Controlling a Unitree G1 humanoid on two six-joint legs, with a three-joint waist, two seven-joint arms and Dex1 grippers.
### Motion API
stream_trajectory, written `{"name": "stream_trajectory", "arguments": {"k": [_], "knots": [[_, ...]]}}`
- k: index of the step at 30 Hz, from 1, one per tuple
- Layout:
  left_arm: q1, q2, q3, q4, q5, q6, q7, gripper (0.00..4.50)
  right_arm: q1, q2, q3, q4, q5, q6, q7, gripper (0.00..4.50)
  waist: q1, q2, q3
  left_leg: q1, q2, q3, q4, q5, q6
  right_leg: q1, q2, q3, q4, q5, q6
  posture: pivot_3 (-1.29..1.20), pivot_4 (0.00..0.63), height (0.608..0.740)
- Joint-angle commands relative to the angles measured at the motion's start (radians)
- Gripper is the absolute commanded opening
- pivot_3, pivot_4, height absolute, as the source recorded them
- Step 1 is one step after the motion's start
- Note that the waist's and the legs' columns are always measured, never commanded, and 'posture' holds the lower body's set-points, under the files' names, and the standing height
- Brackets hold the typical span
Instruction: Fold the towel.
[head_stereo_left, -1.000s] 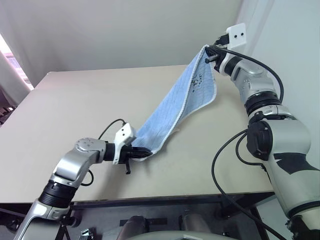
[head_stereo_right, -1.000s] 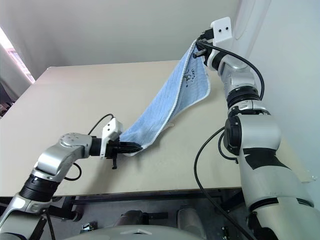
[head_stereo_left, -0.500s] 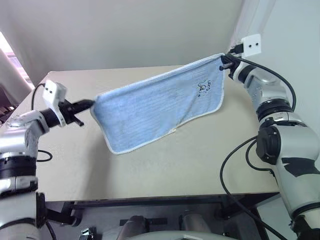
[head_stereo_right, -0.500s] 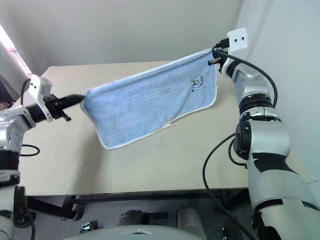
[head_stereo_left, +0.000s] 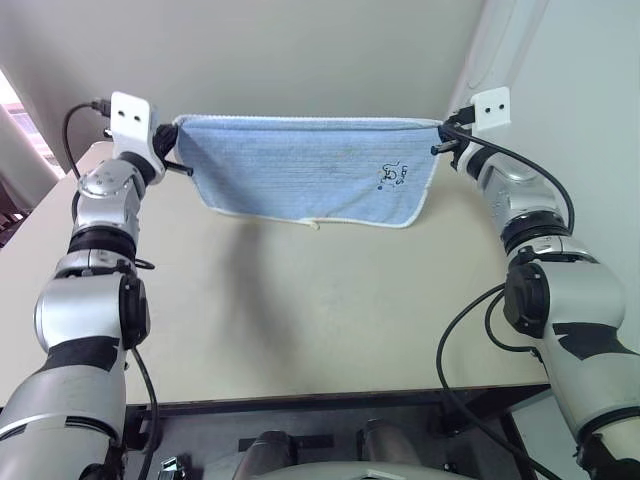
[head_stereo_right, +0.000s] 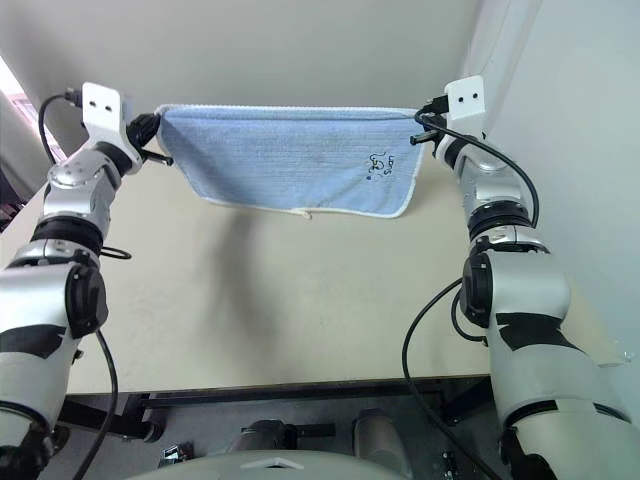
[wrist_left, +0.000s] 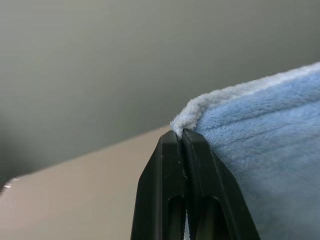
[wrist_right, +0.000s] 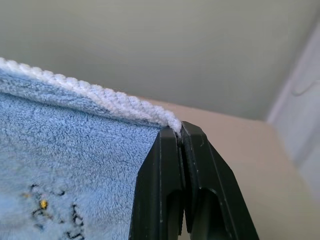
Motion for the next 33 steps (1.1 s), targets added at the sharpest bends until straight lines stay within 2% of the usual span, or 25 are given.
{"name": "stream_trajectory", "arguments": {"k": [1,3,5,11,14,19,25,29,33], "knots": [[-0.079,0.044,0.024,0.030,0.041,-0.019,0.164,0.02,-0.066,-0.022,-0.038,0.005,0.001,-0.069,-0.138,0.00,0.001,0.000,0.000,0.000,0.000,0.000,0.000,0.000,0.000,0.000,0.000,0.000,0.000,0.000,0.000,0.00,0.000,0.731],[-0.084,0.055,0.001,0.033,0.090,-0.061,0.226,0.02,-0.073,-0.020,-0.054,0.002,0.019,-0.106,-0.129,0.00,0.001,-0.001,0.000,0.000,0.000,0.000,0.000,0.000,0.000,0.000,0.000,0.000,0.000,0.000,0.000,0.00,0.000,0.731],[-0.060,0.068,-0.027,0.032,0.134,-0.114,0.212,0.02,-0.057,-0.022,-0.060,-0.007,0.041,-0.100,-0.033,0.00,0.002,-0.001,0.000,0.000,0.000,0.000,0.000,0.000,0.000,0.001,0.000,0.000,0.000,0.000,0.000,0.00,0.000,0.731],[0.068,0.106,0.058,0.016,0.042,-0.164,-0.072,0.02,0.117,-0.074,-0.037,-0.122,0.064,-0.102,0.262,0.00,-0.001,-0.002,0.000,0.001,-0.001,0.000,0.001,0.000,0.000,0.002,0.000,0.000,0.000,0.000,0.001,0.00,0.000,0.731],[0.190,0.133,0.093,-0.008,-0.001,-0.208,-0.212,0.02,0.268,-0.112,-0.041,-0.281,0.109,-0.043,0.422,0.00,-0.004,-0.002,0.000,0.001,-0.001,-0.001,0.001,0.000,0.000,0.002,0.000,-0.001,0.001,0.000,0.001,0.00,0.000,0.731],[0.357,0.171,0.164,-0.073,-0.101,-0.214,-0.431,0.02,0.510,-0.167,-0.064,-0.651,0.220,0.207,0.535,0.00,-0.008,-0.002,0.000,0.000,0.000,-0.001,0.001,0.000,0.000,0.001,0.000,-0.001,0.002,0.000,0.001,0.00,0.000,0.731],[0.556,0.226,0.235,-0.202,-0.216,-0.115,-0.627,0.02,0.779,-0.246,-0.078,-1.004,0.337,0.424,0.617,0.00,0.001,-0.002,-0.001,0.002,0.001,-0.001,0.003,0.000,0.000,0.003,0.001,-0.001,0.004,-0.001,0.002,0.00,0.000,0.731],[0.766,0.277,0.248,-0.389,-0.282,0.023,-0.778,0.02,0.992,-0.305,-0.057,-1.155,0.329,0.404,0.673,0.00,0.008,-0.002,-0.001,0.002,0.001,-0.001,0.003,0.000,0.000,0.003,0.000,0.000,0.003,-0.002,0.003,0.00,0.000,0.731],[0.954,0.339,0.268,-0.601,-0.332,0.191,-0.859,0.02,1.102,-0.342,-0.061,-1.217,0.342,0.422,0.690,0.00,0.013,-0.002,-0.001,0.002,0.002,0.000,0.005,0.000,0.000,0.004,0.000,0.000,0.003,-0.003,0.001,0.00,0.000,0.731]]}}
